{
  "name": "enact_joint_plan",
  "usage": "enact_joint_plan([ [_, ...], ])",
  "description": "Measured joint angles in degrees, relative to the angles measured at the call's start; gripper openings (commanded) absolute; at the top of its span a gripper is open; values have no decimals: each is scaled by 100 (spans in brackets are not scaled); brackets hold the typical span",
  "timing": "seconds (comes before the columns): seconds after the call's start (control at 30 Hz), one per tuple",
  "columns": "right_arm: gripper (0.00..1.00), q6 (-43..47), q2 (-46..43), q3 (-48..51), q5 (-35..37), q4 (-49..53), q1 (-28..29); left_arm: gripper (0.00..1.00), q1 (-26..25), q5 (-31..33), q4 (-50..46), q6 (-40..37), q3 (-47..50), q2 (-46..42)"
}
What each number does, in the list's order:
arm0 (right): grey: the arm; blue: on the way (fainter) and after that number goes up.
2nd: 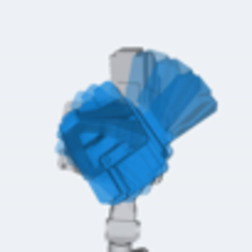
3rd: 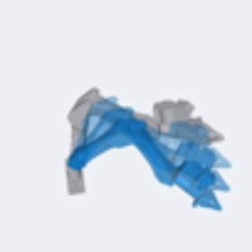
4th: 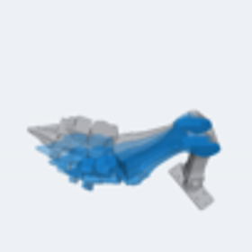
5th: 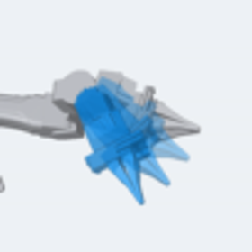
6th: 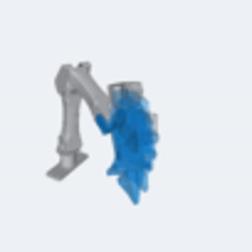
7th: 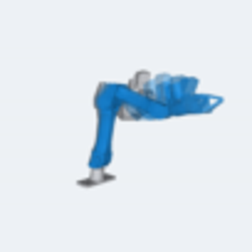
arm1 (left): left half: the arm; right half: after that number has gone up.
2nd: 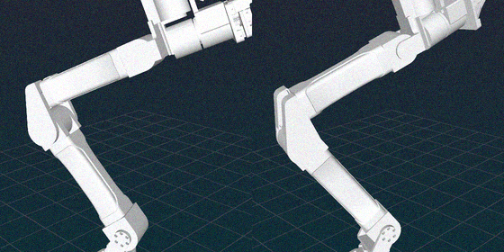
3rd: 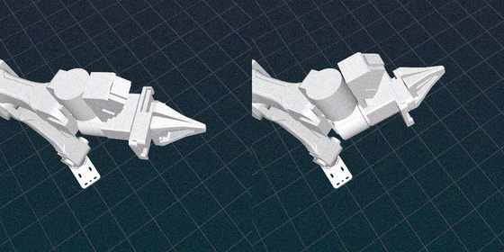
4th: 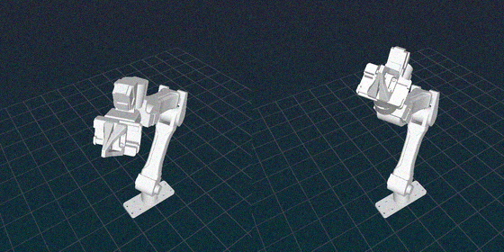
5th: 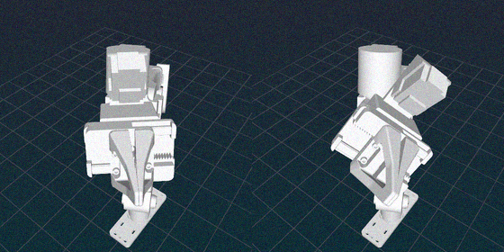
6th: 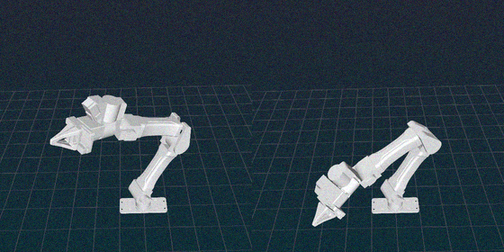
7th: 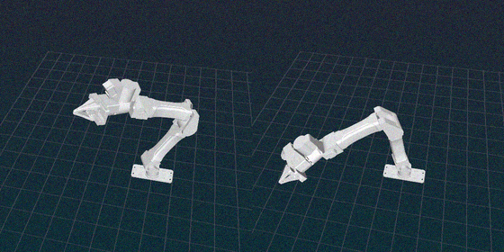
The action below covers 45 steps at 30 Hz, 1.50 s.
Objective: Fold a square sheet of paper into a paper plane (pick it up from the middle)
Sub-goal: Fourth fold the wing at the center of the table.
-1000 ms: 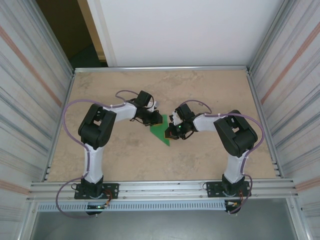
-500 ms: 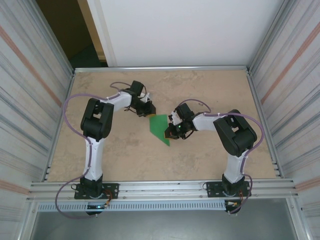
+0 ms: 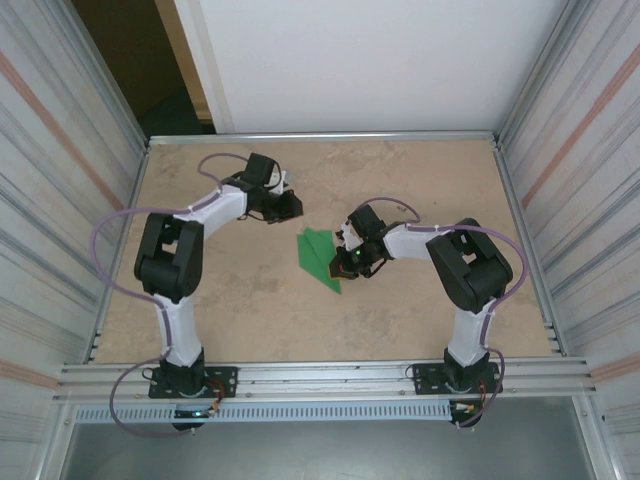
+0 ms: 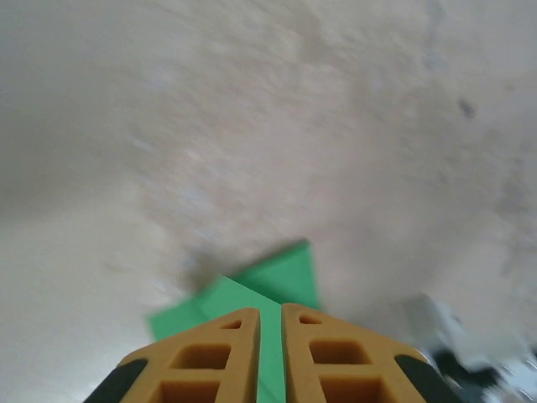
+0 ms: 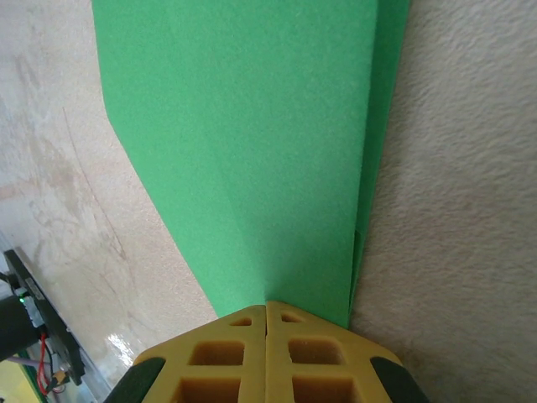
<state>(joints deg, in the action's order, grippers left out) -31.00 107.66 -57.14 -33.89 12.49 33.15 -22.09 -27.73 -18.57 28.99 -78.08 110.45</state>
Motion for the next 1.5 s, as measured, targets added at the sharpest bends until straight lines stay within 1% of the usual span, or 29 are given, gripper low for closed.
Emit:
enact_joint_plan([
  [0.13,5,-107,-57,-11,0,57,0,12,-428,-284,640,463,605,-81],
  [0.27,5,-334,-271,-13,4,-48,-11,10,-656,-439,820,702,761,216],
  [0.4,5,-575,-509,-70,2,-341,-28,9,-647,-420,848,754,761,398],
  [0.53,5,-660,-487,-197,92,-444,-26,8,-638,-372,848,752,763,426],
  [0.7,4,-697,-205,-402,251,-382,-9,8,-638,-264,839,750,763,496],
  [0.9,4,-697,168,-426,260,-269,57,8,-627,-267,839,750,758,614],
  [1.27,3,-688,258,-422,258,-203,94,8,-627,-243,691,743,656,656],
  [1.4,4,-675,197,-177,127,-452,68,8,-627,-177,544,723,584,675],
  [1.5,4,-686,-85,306,-46,-654,61,8,-627,-190,472,723,529,706],
])
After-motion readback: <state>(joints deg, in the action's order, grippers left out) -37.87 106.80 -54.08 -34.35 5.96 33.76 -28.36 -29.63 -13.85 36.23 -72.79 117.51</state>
